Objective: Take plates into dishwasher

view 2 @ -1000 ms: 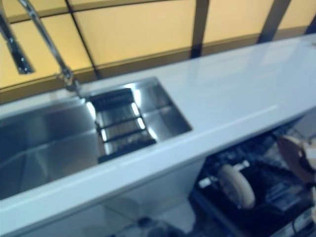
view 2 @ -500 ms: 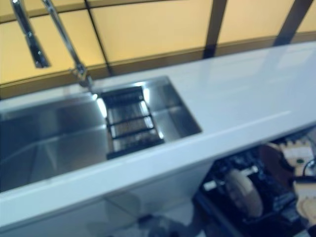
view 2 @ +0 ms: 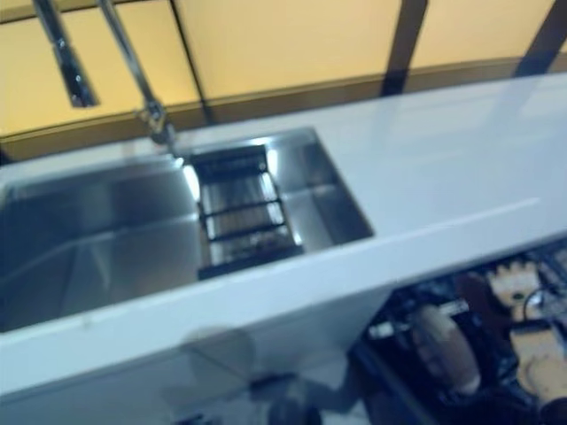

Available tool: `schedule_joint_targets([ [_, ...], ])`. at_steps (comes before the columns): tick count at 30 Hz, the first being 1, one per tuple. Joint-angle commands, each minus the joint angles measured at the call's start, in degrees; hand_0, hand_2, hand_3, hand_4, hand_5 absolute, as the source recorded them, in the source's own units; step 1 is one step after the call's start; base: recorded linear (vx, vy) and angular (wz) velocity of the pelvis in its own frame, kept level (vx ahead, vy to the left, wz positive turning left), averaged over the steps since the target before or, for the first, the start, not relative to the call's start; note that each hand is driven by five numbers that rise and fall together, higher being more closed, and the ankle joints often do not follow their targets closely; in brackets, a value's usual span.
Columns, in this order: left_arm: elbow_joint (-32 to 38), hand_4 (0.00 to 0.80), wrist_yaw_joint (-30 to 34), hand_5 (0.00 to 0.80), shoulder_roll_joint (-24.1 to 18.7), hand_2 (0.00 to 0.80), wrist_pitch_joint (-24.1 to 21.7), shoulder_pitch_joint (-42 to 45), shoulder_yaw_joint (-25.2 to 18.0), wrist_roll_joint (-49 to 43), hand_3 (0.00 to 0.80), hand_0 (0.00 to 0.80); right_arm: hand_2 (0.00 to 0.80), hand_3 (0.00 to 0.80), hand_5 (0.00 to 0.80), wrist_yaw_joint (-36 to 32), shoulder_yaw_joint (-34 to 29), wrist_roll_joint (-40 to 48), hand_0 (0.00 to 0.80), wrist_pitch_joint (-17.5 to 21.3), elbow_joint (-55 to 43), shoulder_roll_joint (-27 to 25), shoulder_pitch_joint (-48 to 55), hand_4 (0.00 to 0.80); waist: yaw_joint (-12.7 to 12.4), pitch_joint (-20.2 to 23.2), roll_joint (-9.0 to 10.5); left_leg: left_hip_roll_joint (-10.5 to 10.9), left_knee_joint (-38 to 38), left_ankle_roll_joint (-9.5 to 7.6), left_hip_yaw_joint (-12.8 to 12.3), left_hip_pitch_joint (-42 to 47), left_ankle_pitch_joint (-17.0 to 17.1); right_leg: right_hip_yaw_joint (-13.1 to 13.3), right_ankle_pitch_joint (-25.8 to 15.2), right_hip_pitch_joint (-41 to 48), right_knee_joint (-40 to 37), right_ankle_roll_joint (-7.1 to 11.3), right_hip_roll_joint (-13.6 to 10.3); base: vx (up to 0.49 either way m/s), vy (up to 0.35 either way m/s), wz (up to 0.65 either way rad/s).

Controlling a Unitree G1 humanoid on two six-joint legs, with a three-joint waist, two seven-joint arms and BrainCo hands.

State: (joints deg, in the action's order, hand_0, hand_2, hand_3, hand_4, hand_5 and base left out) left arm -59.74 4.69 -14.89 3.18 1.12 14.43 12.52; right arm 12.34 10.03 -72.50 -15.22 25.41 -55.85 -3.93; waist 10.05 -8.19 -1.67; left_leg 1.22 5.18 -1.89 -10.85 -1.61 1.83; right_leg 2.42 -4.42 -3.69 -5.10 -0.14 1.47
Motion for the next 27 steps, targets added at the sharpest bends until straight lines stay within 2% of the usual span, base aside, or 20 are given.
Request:
schedule_joint_targets([
  [1,-0.1,0.000,0.5,0.000,-2.5,0.000,-0.2,-2.1,-1.5,-1.1,0.000,0.000,0.800,0.800,0.800,-1.2,0.2,-0.9,0.800,-4.6,2.5,0.4,-6.1,0.800,-1.5,-0.5,0.83,-0.6,-0.2,-1.43,0.9,1.1,-4.0,-1.0,1.8,-0.2,1.7,4.47,0.6,0.000,0.000,0.00],
  [13,0.1,0.000,0.9,0.000,-2.7,0.000,0.0,-2.9,-1.5,-1.4,0.000,0.000,0.800,0.800,0.800,-6.5,2.2,1.6,0.800,-7.0,6.1,3.6,-5.5,0.800,-1.6,-0.9,0.75,-0.6,-0.2,-1.35,0.8,1.1,-4.0,-1.1,1.6,-0.1,1.5,4.50,0.4,0.000,0.000,0.00],
  [27,-0.1,0.000,1.1,0.000,-2.7,0.000,-0.1,-3.6,-0.9,-1.8,0.000,0.000,0.800,0.800,0.800,-6.8,5.6,4.9,0.800,-9.0,10.2,7.7,-5.6,0.800,-2.3,-0.9,0.68,-0.6,-0.2,-1.41,1.2,1.2,-4.0,-1.2,1.3,0.1,1.2,4.60,0.1,0.000,0.000,0.00],
])
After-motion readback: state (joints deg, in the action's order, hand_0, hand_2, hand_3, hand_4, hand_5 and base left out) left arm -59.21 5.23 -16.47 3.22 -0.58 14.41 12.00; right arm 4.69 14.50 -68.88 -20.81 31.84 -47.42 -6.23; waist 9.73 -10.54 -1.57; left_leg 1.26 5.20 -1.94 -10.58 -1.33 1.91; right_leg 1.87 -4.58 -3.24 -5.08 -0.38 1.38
